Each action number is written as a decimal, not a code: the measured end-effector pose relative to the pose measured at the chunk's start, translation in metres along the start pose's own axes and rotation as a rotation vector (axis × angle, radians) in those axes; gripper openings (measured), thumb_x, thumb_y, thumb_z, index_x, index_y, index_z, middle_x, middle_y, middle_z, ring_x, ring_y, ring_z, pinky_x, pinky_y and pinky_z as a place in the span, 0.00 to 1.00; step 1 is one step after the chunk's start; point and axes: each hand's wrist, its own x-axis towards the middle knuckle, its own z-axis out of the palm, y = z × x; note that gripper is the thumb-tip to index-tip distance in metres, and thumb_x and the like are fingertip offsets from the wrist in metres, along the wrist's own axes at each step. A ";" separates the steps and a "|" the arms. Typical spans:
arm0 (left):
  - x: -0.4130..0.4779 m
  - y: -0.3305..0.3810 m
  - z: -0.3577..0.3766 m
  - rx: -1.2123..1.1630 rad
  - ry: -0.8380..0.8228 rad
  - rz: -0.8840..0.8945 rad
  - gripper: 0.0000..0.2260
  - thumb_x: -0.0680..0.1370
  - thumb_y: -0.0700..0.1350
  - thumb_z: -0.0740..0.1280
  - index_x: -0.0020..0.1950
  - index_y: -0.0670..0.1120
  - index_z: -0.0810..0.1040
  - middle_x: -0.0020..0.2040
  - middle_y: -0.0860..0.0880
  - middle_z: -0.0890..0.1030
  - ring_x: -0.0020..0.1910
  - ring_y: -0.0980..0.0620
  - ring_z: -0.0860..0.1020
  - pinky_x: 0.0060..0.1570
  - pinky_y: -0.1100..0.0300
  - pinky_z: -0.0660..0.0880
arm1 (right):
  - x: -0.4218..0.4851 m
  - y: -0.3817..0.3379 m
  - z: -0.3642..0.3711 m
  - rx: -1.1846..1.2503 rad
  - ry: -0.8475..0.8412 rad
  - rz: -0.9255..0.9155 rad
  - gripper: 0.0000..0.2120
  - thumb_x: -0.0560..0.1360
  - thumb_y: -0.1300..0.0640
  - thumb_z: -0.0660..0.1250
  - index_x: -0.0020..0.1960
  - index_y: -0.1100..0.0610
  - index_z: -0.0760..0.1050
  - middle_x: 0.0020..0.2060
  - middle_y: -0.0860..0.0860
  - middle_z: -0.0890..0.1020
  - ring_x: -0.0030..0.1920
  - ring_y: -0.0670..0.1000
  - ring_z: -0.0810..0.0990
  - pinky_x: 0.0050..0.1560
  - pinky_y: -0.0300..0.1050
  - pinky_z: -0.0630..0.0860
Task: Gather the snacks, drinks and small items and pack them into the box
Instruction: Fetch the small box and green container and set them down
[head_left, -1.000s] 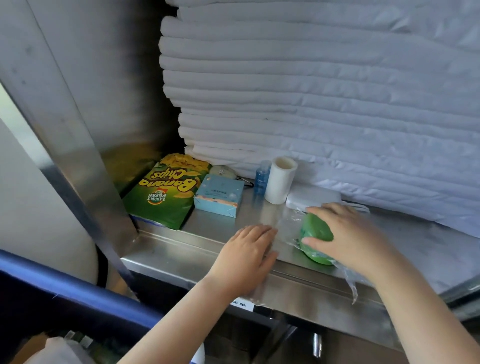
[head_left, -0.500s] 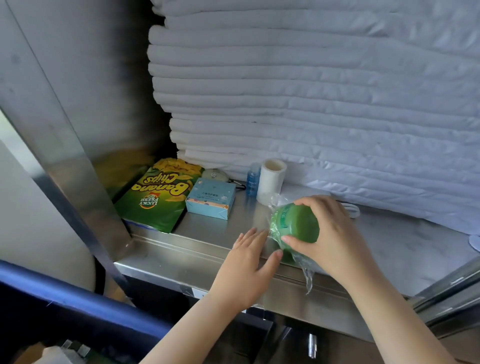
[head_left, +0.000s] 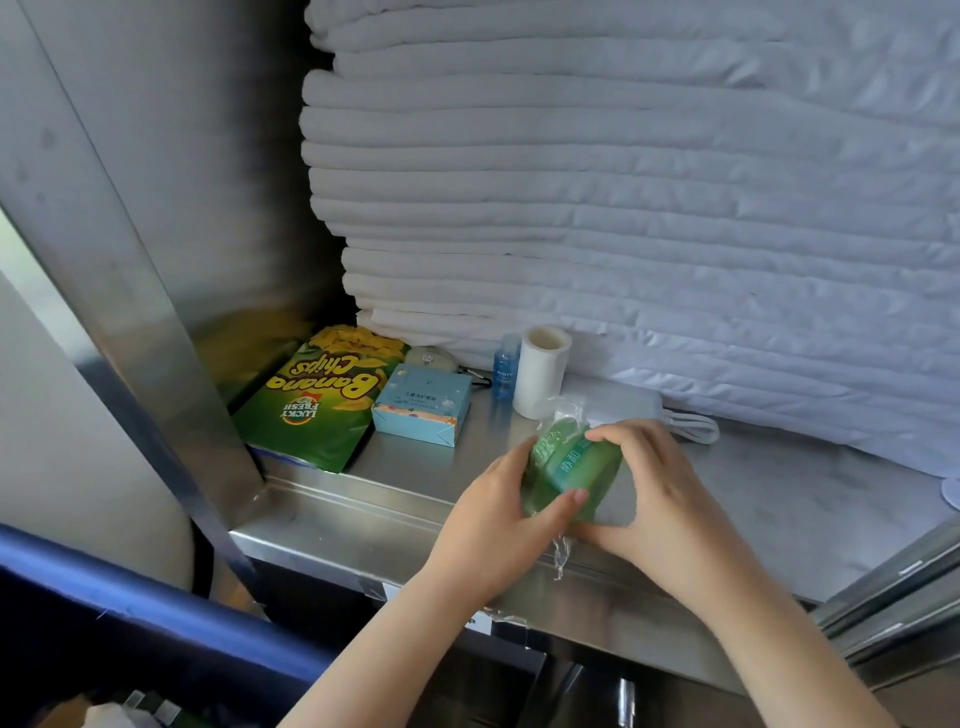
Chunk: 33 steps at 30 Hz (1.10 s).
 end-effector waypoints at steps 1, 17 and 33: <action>0.001 -0.001 0.000 0.028 -0.012 0.007 0.24 0.70 0.63 0.66 0.64 0.60 0.69 0.53 0.60 0.78 0.52 0.63 0.75 0.51 0.61 0.74 | 0.002 0.002 -0.008 -0.018 -0.055 -0.006 0.31 0.62 0.46 0.75 0.62 0.48 0.70 0.57 0.41 0.69 0.59 0.43 0.71 0.55 0.39 0.71; 0.008 -0.009 -0.012 0.083 -0.068 0.041 0.23 0.66 0.52 0.72 0.60 0.57 0.71 0.48 0.59 0.79 0.46 0.62 0.77 0.47 0.62 0.75 | 0.047 0.008 -0.014 0.220 -0.403 0.111 0.14 0.79 0.48 0.59 0.63 0.37 0.71 0.60 0.32 0.73 0.61 0.34 0.69 0.64 0.38 0.66; 0.028 -0.019 -0.051 0.442 -0.180 0.256 0.33 0.72 0.43 0.70 0.73 0.58 0.60 0.73 0.60 0.62 0.68 0.62 0.62 0.60 0.70 0.61 | 0.030 0.013 0.021 0.504 0.005 0.095 0.09 0.72 0.54 0.70 0.50 0.42 0.80 0.49 0.39 0.81 0.54 0.41 0.79 0.58 0.44 0.75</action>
